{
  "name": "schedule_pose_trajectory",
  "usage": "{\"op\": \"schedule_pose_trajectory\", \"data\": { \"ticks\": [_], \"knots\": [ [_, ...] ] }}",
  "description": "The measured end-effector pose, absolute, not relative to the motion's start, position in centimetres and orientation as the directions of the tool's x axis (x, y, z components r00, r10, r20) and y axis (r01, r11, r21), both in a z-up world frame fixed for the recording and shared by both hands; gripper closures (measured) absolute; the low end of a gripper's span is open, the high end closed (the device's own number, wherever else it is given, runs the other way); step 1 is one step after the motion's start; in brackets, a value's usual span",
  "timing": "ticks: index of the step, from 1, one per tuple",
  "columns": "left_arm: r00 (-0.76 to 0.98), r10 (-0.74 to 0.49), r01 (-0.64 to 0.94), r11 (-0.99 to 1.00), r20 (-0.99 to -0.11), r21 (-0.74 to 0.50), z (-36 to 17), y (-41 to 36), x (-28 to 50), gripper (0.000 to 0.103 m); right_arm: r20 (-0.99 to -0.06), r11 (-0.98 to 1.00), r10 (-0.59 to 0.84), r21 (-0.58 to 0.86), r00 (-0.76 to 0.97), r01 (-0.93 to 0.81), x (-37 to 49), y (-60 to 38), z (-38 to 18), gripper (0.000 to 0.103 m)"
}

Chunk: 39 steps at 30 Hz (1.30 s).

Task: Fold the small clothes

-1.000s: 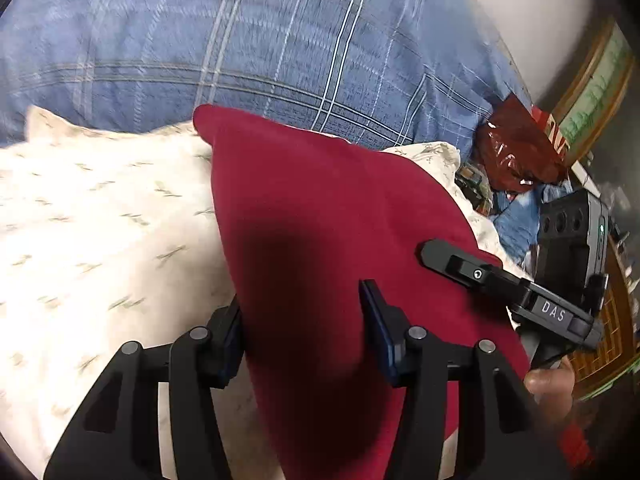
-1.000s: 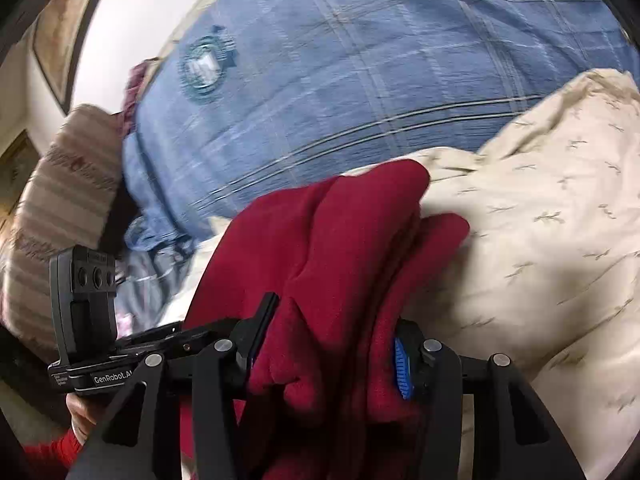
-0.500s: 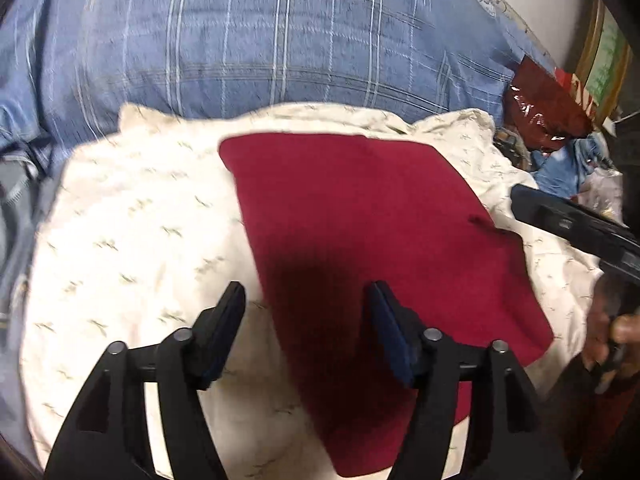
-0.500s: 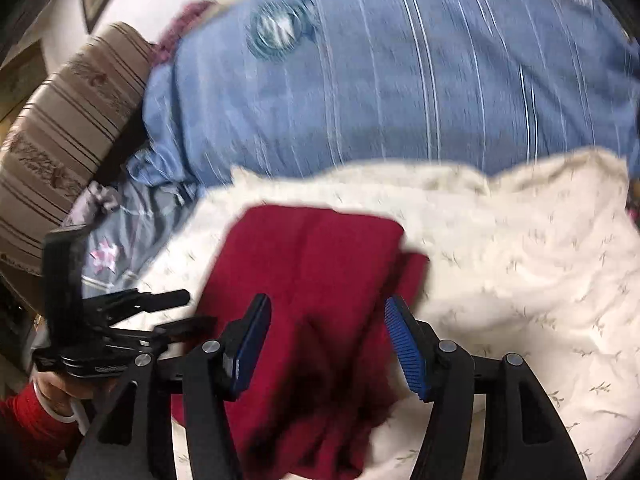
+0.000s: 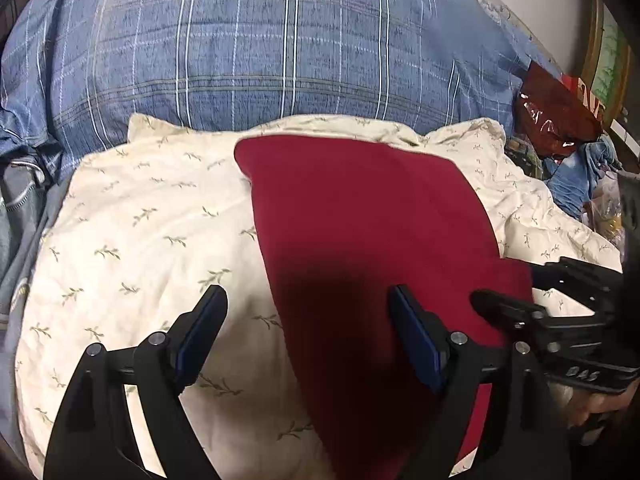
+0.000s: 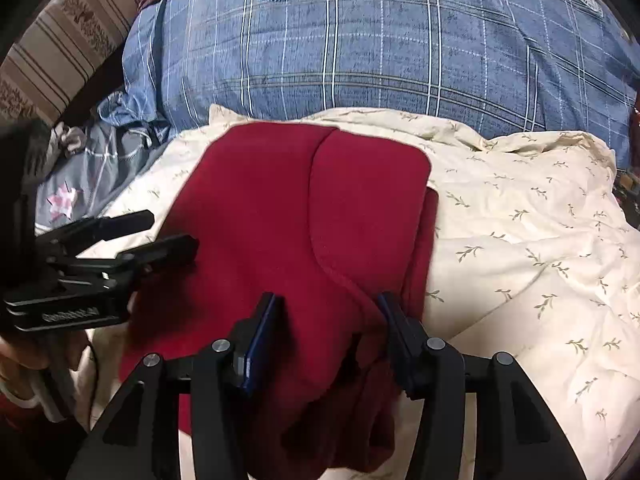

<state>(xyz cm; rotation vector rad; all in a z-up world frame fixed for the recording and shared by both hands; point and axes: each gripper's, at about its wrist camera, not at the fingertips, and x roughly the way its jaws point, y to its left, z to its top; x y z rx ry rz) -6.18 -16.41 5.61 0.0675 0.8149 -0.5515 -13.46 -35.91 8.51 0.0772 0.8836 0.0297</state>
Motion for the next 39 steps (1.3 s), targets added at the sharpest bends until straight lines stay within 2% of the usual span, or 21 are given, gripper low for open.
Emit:
{"op": "schedule_pose_trajectory", "data": {
  "ticks": [1,7,13,16,24,36,39],
  "knots": [
    [0.562,-0.439,0.486,0.861,-0.701,-0.149,5.8,-16.2,-6.2,0.020,-0.766,0.996,0.059,0.088,0.640,0.013,-13.7,-35.7,8.9,0.038],
    [0.611,-0.408,0.443,0.886,-0.678,-0.135,7.0,-15.7,-6.5,0.019,-0.686,0.989,0.030,0.126,0.727,0.078,-15.1,-35.5,11.2,0.021],
    [0.654,-0.372,0.418,0.903,-0.658,-0.095,8.2,-16.2,-7.7,0.015,-0.682,0.983,-0.015,0.123,0.731,0.135,-15.2,-35.8,11.5,0.020],
    [0.669,-0.357,0.418,0.906,-0.652,-0.068,8.6,-16.7,-8.3,0.015,-0.679,0.984,-0.034,0.104,0.733,0.142,-15.3,-35.7,11.7,0.013],
    [0.703,-0.313,0.346,0.935,-0.638,-0.078,8.8,-16.8,-9.0,0.015,-0.675,0.984,-0.054,0.088,0.736,0.153,-15.6,-36.2,11.5,0.013],
    [0.725,-0.306,0.357,0.933,-0.618,-0.043,7.9,-16.5,-8.7,0.015,-0.693,0.983,-0.067,0.078,0.718,0.167,-15.0,-35.8,11.0,0.013],
    [0.717,-0.309,0.346,0.936,-0.625,-0.067,7.8,-16.0,-8.2,0.015,-0.695,0.984,-0.072,0.068,0.715,0.165,-14.6,-35.5,11.0,0.013]
  ]
}}
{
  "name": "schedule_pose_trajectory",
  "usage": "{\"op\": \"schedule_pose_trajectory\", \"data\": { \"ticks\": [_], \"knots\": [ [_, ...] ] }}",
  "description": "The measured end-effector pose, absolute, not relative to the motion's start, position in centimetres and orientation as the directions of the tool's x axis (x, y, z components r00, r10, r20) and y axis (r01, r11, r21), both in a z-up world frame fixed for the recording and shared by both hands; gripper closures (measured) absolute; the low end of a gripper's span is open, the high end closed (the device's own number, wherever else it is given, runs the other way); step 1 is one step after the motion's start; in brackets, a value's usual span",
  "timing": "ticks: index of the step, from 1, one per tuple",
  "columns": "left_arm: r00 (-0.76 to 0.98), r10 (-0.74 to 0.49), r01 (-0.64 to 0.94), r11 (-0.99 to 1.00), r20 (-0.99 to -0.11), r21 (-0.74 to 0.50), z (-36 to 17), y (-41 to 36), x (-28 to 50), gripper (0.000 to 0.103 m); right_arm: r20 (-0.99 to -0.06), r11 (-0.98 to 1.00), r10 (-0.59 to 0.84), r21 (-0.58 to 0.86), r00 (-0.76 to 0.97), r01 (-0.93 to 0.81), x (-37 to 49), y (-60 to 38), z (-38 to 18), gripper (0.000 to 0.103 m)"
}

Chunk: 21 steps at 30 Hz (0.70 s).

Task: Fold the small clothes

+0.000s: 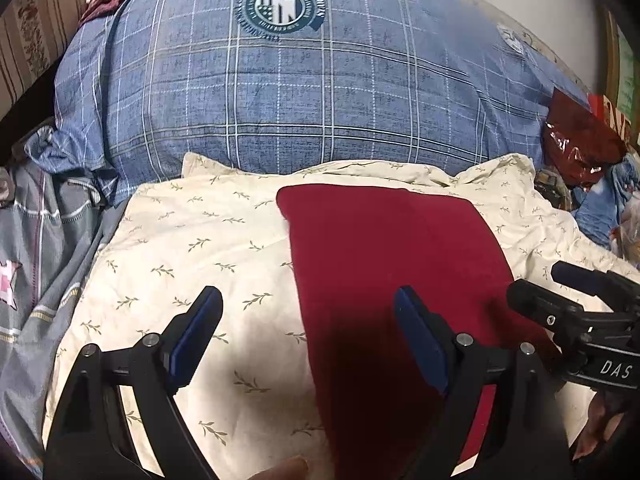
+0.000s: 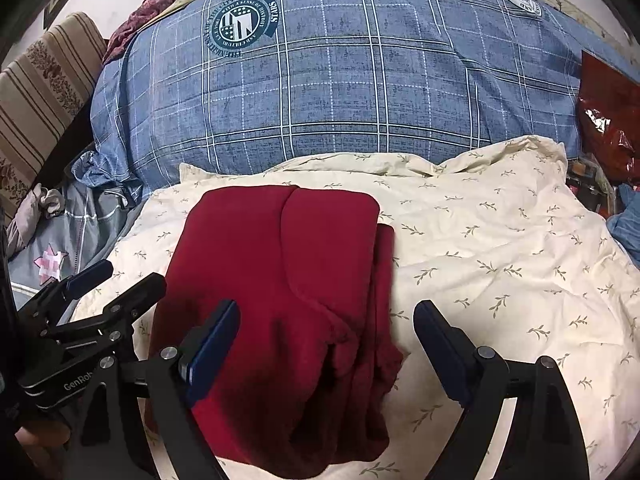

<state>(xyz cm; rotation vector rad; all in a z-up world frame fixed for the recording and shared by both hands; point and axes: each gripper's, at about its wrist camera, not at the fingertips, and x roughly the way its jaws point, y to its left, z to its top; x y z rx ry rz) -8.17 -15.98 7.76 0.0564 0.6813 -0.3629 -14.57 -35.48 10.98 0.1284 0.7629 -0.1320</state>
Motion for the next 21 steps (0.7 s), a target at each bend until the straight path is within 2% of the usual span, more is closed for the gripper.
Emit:
{"op": "schedule_pose_trajectory", "data": {
  "ticks": [12,21],
  "knots": [
    [0.733,-0.283,0.322,0.945,-0.618,-0.051,7.5,-15.7,-8.0,0.015,-0.703,0.992,-0.067,0.029,0.708,0.122,-13.4,-33.7,10.6,0.013],
    [0.738,-0.274,0.330,0.944,-0.617,-0.025,7.4,-16.0,-8.0,0.015,-0.706,0.988,-0.059,0.059,0.706,0.142,-13.4,-34.4,10.4,0.013]
  ]
}}
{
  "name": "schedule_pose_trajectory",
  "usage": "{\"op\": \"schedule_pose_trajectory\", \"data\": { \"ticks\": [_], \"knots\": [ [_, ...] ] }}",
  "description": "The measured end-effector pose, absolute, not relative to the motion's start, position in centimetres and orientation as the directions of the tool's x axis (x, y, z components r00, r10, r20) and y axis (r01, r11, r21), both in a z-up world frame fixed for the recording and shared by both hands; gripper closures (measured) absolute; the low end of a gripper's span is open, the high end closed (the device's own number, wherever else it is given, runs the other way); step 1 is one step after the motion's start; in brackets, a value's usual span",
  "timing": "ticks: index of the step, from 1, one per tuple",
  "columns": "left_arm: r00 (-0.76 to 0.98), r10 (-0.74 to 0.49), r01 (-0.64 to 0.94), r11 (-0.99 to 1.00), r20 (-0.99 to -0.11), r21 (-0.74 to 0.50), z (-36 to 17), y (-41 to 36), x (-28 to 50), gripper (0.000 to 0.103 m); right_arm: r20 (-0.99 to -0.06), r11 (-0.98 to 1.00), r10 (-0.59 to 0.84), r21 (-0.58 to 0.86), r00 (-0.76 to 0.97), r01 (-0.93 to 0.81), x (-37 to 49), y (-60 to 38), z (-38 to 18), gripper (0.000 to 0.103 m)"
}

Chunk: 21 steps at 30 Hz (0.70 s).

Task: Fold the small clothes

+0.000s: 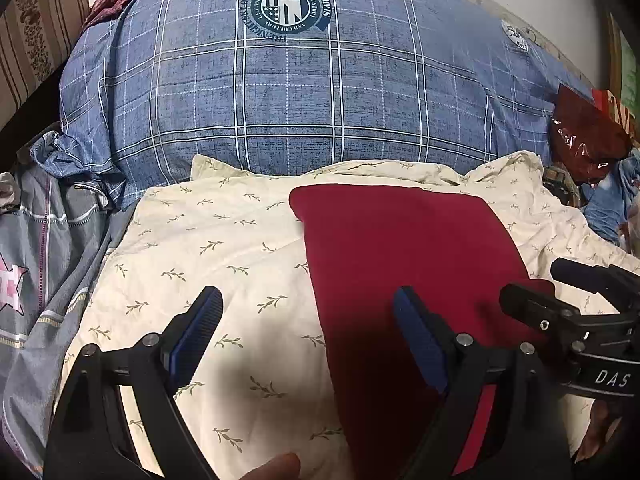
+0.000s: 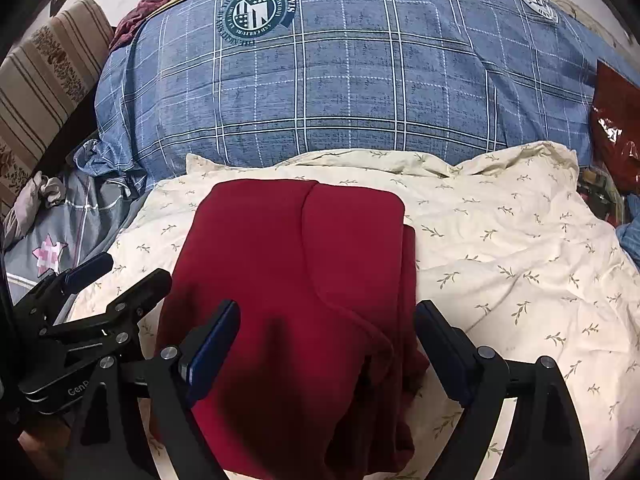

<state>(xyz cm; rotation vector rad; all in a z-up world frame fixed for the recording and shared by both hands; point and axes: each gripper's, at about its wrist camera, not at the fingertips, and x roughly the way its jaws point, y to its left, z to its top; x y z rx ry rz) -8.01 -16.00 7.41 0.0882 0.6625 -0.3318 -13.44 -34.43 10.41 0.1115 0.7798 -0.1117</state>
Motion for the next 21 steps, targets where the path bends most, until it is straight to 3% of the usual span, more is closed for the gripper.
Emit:
{"op": "schedule_pose_trajectory", "data": {
  "ticks": [21],
  "knots": [
    [0.744,-0.273,0.340,0.940,-0.609,-0.007,7.29,-16.32,-8.17,0.015,-0.714,0.988,-0.055,0.060,0.698,0.139,-13.36,-34.21,9.97,0.013]
  ]
}}
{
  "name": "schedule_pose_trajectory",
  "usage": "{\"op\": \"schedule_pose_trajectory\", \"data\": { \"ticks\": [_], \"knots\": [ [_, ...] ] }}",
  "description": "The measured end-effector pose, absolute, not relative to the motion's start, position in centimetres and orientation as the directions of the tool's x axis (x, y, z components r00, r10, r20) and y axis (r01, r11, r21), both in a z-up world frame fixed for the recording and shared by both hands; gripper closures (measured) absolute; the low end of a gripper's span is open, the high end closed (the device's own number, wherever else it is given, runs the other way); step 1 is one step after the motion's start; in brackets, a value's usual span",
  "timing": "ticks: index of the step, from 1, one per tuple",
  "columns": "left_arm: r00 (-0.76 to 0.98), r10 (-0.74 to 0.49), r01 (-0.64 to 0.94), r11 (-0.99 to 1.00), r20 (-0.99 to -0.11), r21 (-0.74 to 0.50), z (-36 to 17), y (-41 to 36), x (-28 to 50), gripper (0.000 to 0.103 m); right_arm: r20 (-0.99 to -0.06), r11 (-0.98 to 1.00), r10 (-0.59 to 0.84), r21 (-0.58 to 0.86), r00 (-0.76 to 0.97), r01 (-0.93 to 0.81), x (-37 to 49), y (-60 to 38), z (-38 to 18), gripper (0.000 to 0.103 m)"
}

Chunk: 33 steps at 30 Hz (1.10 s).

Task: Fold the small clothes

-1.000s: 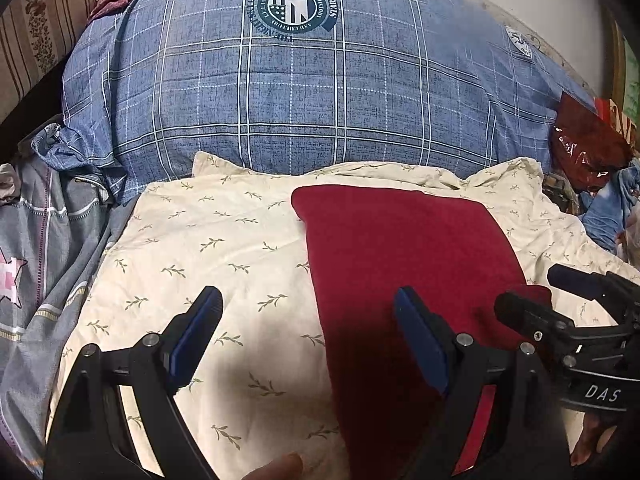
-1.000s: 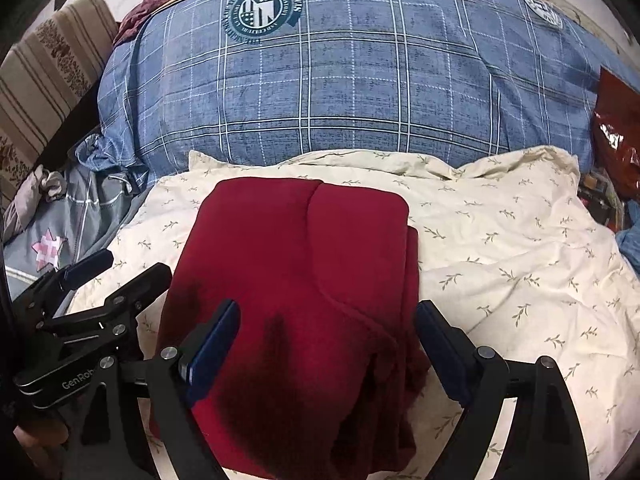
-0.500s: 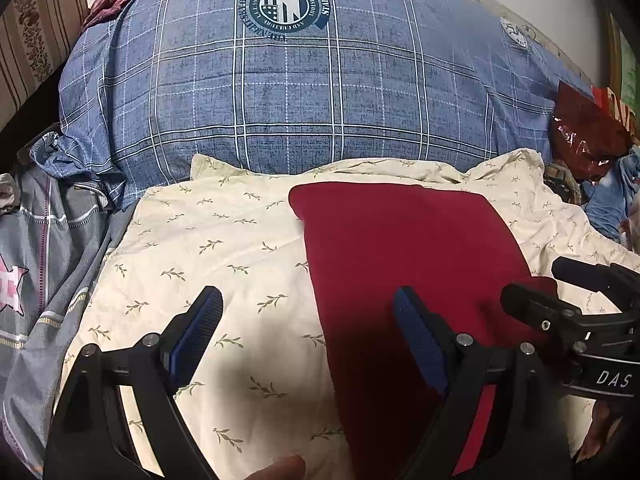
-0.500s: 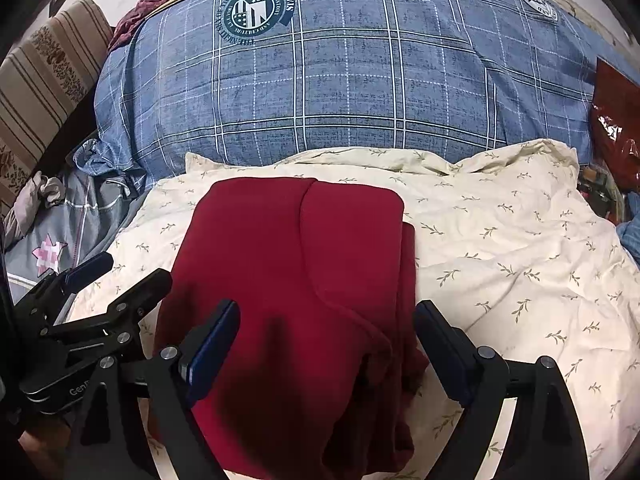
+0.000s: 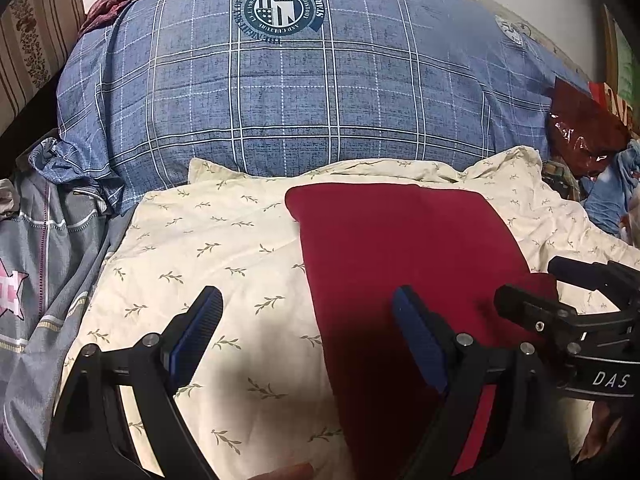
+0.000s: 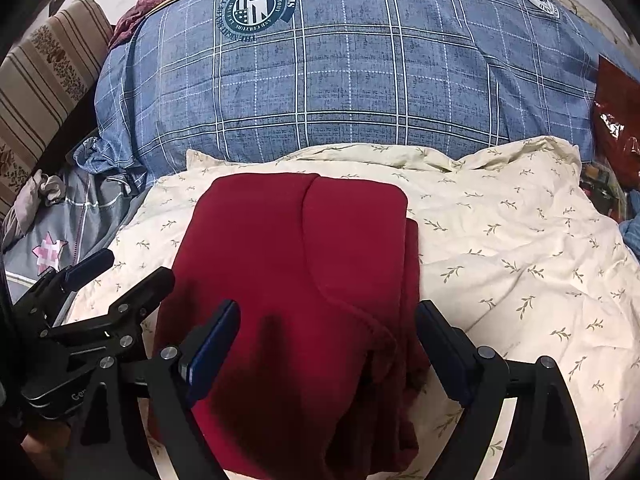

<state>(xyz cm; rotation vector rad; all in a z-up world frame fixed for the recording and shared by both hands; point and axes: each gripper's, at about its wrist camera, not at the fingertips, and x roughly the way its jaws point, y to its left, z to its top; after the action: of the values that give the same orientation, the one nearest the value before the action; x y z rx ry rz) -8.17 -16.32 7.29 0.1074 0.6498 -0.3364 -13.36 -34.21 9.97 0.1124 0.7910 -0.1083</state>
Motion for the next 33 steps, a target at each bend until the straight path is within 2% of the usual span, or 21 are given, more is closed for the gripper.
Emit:
{"op": "schedule_pose_trajectory", "data": {
  "ticks": [33],
  "knots": [
    [0.724,-0.277,0.352,0.936,-0.632,-0.007,6.67,-16.53,-7.95,0.015,-0.721,0.990,-0.044,0.064,0.692,0.129,-12.88,-34.33,9.62,0.013]
  ]
}}
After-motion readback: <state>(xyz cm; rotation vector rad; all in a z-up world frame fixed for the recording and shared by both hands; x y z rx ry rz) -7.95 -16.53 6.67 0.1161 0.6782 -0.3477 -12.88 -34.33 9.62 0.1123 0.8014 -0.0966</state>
